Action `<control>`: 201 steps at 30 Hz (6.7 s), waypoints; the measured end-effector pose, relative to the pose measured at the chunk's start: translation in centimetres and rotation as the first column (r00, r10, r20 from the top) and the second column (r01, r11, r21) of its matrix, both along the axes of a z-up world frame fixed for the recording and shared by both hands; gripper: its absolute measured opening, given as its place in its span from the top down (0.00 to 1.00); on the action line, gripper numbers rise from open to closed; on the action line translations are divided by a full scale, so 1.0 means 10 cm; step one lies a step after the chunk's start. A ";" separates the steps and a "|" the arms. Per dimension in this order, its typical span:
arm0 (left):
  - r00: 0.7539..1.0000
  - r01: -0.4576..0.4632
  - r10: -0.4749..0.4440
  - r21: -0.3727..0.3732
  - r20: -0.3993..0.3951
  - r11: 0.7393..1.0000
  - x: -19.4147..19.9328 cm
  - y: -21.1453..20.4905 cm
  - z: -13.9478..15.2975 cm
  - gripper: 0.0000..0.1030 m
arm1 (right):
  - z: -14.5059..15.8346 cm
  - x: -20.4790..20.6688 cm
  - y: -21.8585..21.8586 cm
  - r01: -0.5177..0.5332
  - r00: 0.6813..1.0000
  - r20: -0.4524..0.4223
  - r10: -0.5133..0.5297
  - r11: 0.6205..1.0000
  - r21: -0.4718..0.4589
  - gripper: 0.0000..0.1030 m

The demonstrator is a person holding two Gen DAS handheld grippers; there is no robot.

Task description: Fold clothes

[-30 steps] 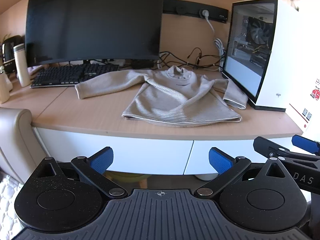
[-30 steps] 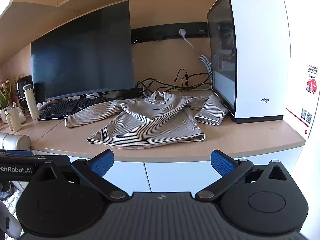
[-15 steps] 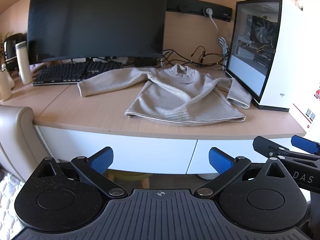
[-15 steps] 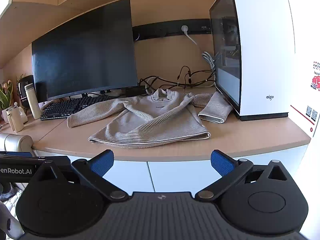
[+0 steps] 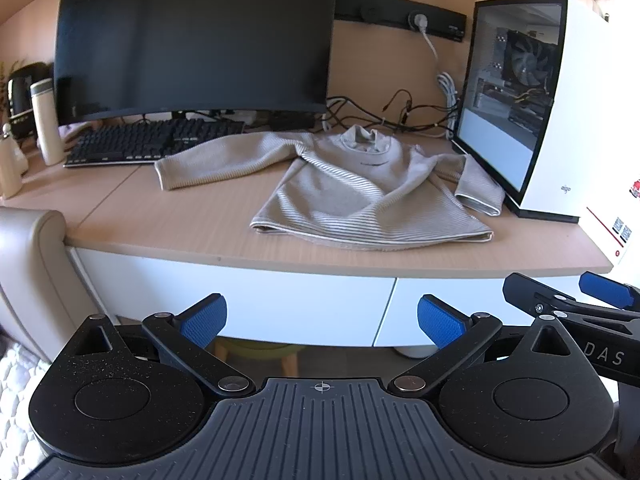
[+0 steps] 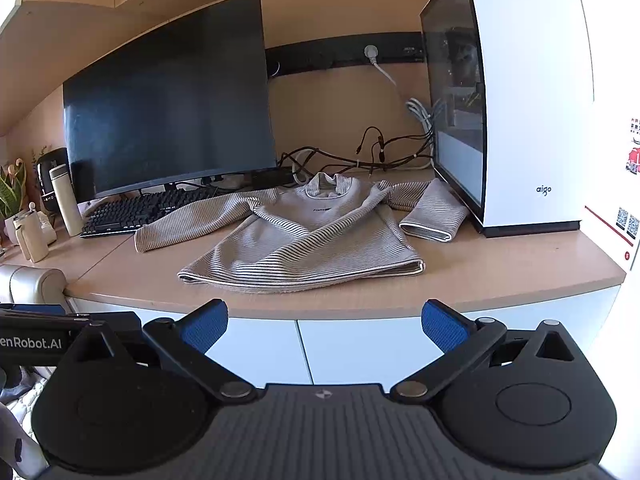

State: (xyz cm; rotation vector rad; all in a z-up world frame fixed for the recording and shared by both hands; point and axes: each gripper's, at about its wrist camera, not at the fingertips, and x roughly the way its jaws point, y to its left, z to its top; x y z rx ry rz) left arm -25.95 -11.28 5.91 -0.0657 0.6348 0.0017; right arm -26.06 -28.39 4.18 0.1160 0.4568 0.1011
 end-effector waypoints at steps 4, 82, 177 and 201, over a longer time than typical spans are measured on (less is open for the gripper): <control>1.000 -0.003 0.003 -0.002 -0.002 1.000 0.01 0.00 0.00 0.00 | 0.00 0.02 0.00 -0.004 1.000 -0.003 0.004 1.000 0.001 0.00; 0.906 0.196 -0.295 -0.316 -0.305 0.928 3.71 0.14 -0.92 0.00 | -0.42 2.68 -0.56 0.123 0.914 -0.388 -0.121 0.992 -0.020 0.00; 0.932 0.033 -0.210 -0.507 -0.296 0.861 2.64 0.75 -0.35 0.00 | 1.30 4.67 -0.13 -0.360 0.932 -0.030 0.362 0.931 0.061 0.94; 0.959 -0.267 0.259 -0.059 -0.117 0.962 2.77 1.51 -0.62 0.00 | 0.25 3.71 -1.62 -0.152 0.944 -0.222 0.244 0.919 0.363 0.04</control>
